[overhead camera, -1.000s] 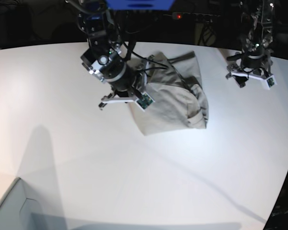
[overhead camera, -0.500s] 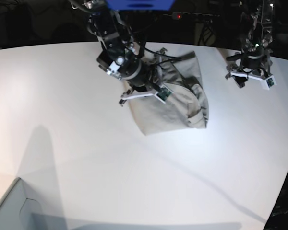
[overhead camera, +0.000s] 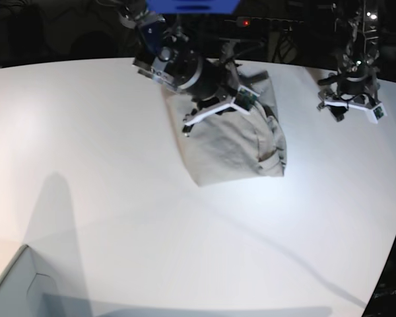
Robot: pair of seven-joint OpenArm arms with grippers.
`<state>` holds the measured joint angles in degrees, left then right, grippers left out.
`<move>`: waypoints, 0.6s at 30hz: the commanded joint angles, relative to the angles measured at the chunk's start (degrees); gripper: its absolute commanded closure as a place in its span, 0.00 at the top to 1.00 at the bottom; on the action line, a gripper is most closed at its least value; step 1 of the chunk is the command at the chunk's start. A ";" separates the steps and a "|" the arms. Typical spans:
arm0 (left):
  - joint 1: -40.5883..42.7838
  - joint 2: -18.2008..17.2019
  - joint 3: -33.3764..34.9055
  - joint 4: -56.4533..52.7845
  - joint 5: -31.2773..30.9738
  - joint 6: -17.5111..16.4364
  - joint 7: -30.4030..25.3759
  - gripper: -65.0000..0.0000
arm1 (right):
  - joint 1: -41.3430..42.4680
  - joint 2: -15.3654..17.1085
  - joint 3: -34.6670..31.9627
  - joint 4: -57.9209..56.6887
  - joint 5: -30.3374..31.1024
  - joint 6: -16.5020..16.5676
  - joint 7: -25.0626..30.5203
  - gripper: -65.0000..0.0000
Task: Layout the t-shirt on the table in an organized manner, then fold the t-shirt properly
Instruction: 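Grasp the folded bundle edges with both grippers and square them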
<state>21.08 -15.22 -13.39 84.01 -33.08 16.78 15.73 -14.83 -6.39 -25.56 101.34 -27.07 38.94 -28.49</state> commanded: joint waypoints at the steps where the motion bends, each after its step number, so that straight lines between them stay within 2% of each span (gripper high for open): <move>1: 0.06 -0.64 -0.63 2.01 0.33 0.06 -1.35 0.62 | 1.69 -0.68 1.08 0.15 0.21 -1.36 1.28 0.00; 4: 0.77 -0.73 -0.81 4.21 0.33 0.06 -1.35 0.62 | 4.50 -0.68 3.28 -3.10 0.21 -1.88 1.28 0.00; 10: 0.85 -0.73 -0.81 5.88 0.33 0.06 -1.35 0.62 | 6.17 -0.51 2.92 -10.92 0.30 -1.71 1.46 0.00; 18: 0.50 -0.73 -0.90 5.80 0.33 0.06 -1.35 0.62 | 2.57 1.51 -10.53 -10.13 0.30 -1.71 1.63 0.00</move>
<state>21.87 -15.25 -13.85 88.68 -33.08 16.73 15.62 -12.27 -4.10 -35.79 89.86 -27.57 37.67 -27.90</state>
